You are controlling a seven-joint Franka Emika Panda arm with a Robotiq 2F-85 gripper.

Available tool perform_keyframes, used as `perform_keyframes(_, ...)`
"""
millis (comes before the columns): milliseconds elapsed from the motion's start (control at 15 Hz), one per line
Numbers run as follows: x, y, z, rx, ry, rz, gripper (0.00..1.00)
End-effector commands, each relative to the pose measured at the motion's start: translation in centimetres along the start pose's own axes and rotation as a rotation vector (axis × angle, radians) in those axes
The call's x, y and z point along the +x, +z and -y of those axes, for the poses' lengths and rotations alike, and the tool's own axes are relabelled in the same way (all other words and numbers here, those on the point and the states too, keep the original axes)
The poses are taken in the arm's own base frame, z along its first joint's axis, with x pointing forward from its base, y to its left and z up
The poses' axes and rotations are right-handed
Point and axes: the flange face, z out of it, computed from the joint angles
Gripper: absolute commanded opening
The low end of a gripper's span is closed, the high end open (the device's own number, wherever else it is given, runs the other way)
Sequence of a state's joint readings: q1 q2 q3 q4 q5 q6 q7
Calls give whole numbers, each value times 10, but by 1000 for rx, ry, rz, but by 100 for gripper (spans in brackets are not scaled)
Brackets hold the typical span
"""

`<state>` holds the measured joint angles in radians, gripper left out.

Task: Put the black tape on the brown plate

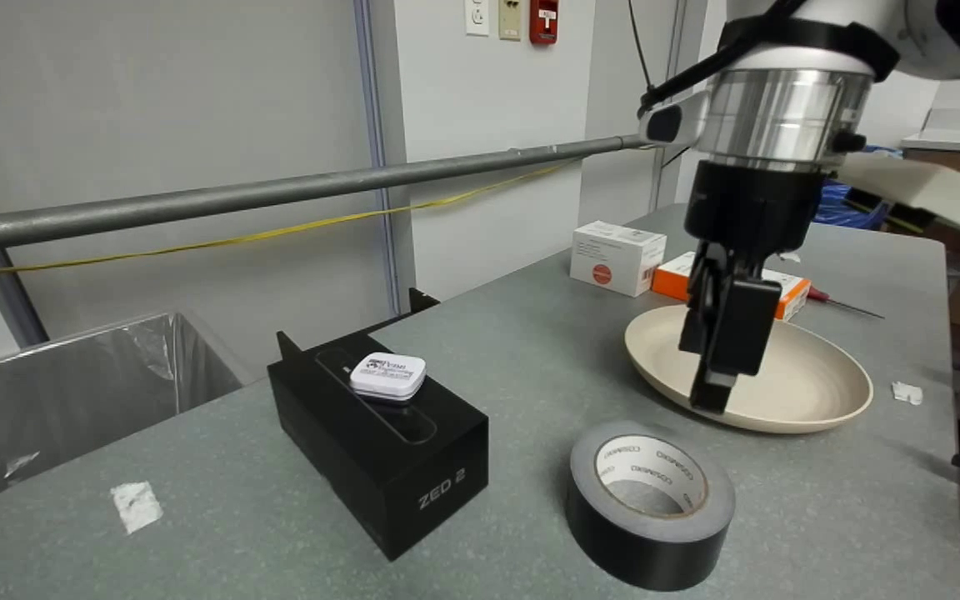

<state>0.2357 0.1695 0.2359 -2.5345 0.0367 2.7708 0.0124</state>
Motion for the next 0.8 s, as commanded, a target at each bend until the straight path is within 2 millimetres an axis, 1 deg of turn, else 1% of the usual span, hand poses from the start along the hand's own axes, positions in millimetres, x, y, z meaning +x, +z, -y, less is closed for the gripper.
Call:
perform_keyframes(0,18,33,15,5,-36,3,100)
perform_keyframes(200,21,55,23,-8,-66,29,100)
perform_keyframes(400,24,70,30,-12,-81,44,100)
perform_keyframes(467,25,73,32,-13,-86,40,83)
perform_keyframes(533,27,73,33,-12,-90,33,72)
perform_keyframes(600,29,72,33,-12,-93,23,66)
perform_keyframes(733,32,68,33,-16,-94,-5,49)
